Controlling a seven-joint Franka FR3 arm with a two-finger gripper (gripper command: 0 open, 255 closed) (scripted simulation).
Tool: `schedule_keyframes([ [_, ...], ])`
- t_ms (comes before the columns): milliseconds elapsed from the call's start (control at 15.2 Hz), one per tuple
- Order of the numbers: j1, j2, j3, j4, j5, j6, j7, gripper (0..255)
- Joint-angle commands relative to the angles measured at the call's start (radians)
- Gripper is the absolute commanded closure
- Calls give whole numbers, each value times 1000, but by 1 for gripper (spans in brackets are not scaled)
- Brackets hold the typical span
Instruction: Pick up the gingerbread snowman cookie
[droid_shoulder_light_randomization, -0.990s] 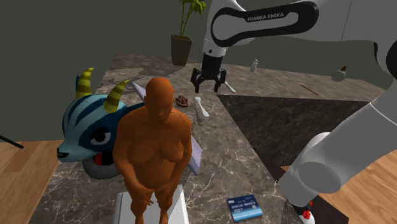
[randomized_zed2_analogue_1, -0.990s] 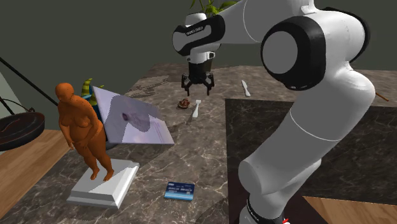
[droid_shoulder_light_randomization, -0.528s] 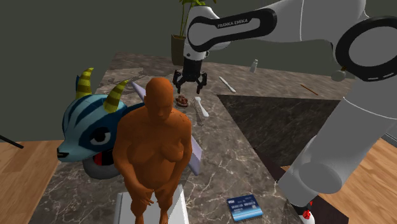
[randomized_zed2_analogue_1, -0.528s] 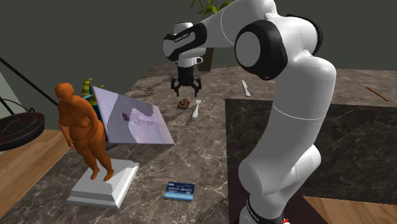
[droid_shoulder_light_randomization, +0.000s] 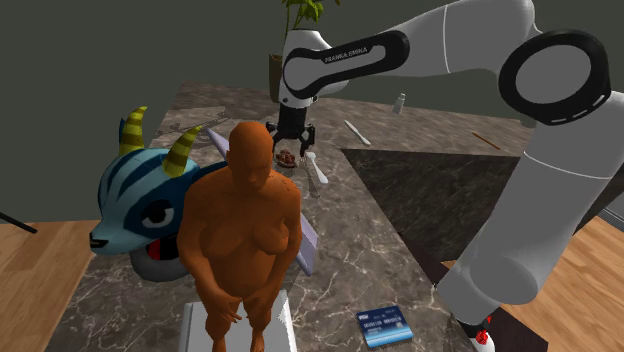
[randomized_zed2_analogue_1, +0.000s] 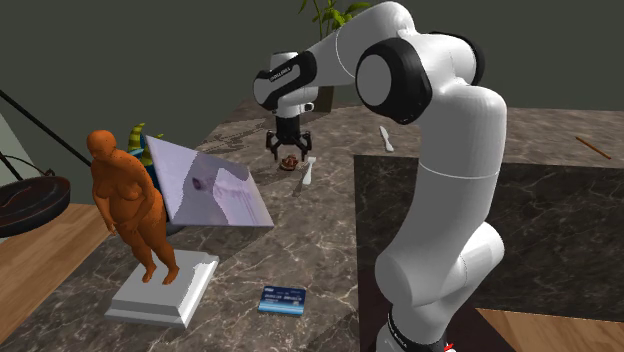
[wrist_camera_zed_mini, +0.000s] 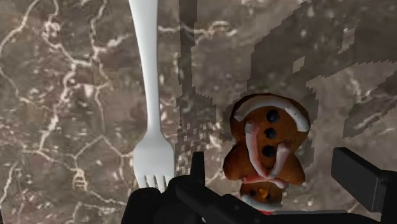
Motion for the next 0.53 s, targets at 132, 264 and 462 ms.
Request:
schedule_keyframes([
  [132, 0, 8, 0, -11, -1, 19, 0, 0],
  [264, 0, 8, 0, -10, -1, 19, 0, 255],
  [462, 0, 8, 0, -10, -1, 18, 0, 255],
])
